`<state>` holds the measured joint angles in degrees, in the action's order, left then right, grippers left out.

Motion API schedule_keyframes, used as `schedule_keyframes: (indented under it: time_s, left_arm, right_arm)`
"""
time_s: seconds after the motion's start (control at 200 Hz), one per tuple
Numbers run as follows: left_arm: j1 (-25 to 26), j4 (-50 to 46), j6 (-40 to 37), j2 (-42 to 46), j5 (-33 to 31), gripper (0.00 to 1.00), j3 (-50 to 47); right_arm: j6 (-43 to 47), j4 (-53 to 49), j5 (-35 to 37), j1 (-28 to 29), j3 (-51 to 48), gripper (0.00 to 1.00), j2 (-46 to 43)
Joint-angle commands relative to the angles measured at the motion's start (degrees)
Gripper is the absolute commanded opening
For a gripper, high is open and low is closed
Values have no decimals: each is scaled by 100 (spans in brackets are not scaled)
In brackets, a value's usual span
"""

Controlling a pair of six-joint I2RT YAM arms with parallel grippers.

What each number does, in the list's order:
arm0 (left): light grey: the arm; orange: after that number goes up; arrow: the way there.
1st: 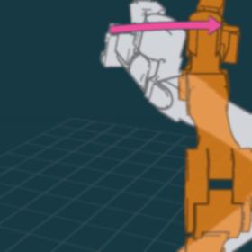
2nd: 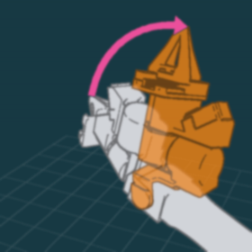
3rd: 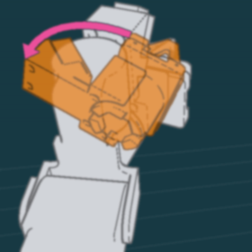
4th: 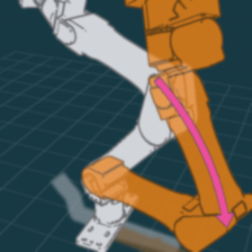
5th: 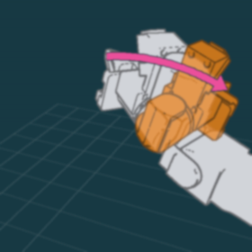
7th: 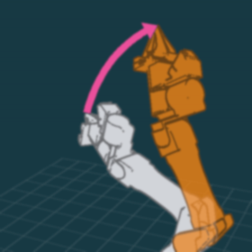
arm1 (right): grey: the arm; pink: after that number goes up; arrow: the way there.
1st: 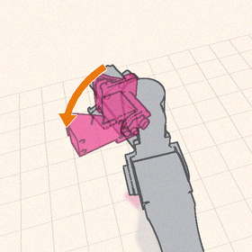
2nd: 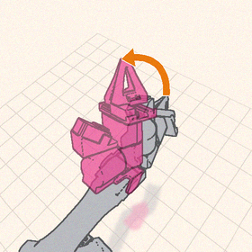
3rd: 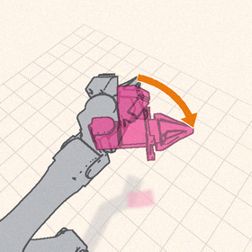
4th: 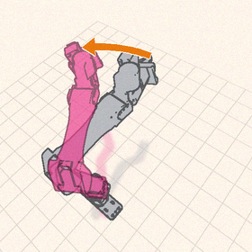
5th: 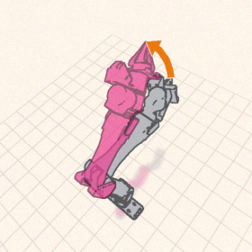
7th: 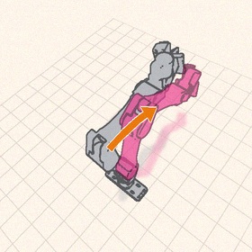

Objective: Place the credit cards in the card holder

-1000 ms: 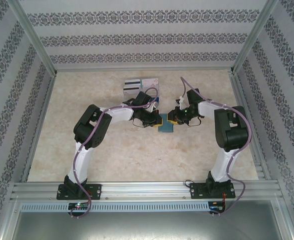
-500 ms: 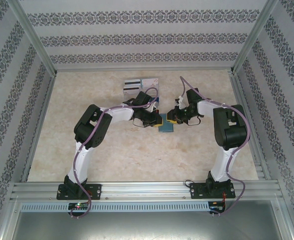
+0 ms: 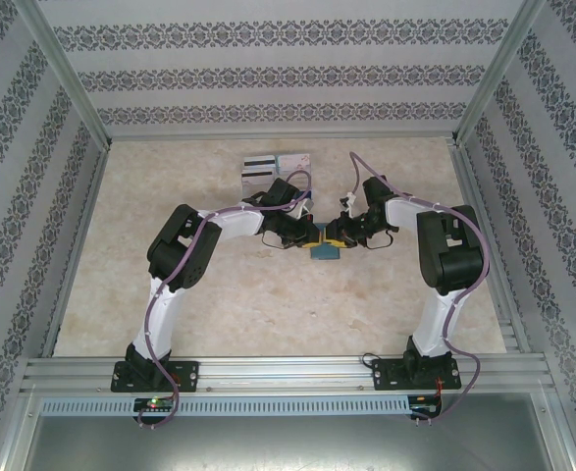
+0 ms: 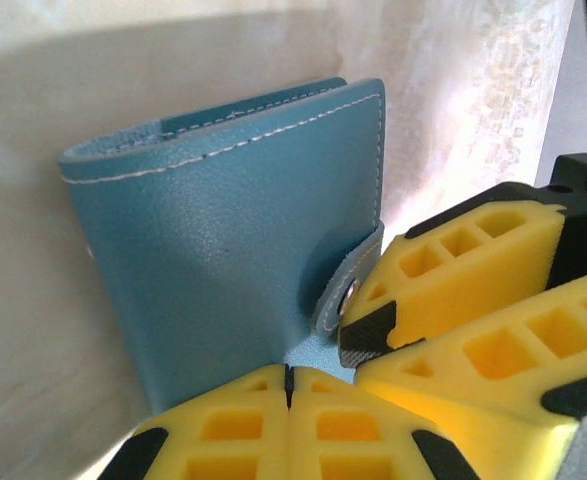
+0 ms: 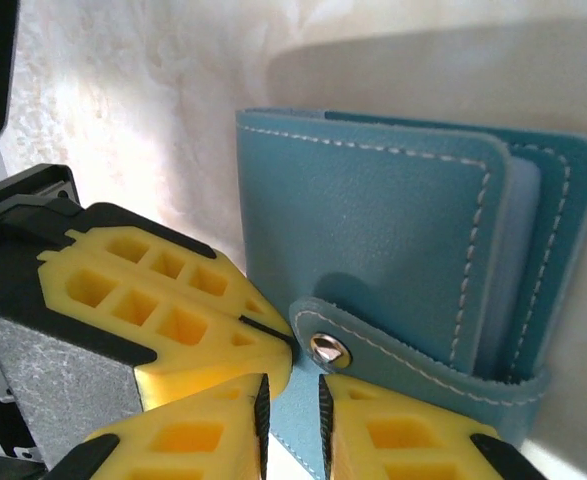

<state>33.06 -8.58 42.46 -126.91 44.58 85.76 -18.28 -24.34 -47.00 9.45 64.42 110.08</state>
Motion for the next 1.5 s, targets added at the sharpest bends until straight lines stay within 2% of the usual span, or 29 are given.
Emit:
schedule_keyframes:
  time_s: [0.0, 0.175, 0.345, 0.45, 0.59, 0.984, 1.494]
  left_arm:
    - [104, -65, -76, -167, -169, 0, 54]
    - [104, -83, -87, -169, -172, 0, 35]
    - [104, -83, -90, -160, -185, 0, 20]
    - [104, -54, -87, -156, -171, 0, 3]
    - [104, -43, -87, -146, -160, 0, -2]
    - [104, -17, -66, -141, -171, 0, -28]
    - [104, -13, -60, -140, -176, 0, -16]
  right_arm:
    - [155, -301, -45, 23, -138, 24, -132]
    - [5, -215, -93, -53, -19, 24, -507]
    - [30, -300, 490, -115, 257, 24, -889]
    - [203, -551, 837, -89, 486, 25, -662]
    - [145, -408, 994, -32, 544, 25, -304]
    - [80, -363, 963, 248, 557, 25, -46]
    - [18, -204, 955, 221, 379, 25, 19]
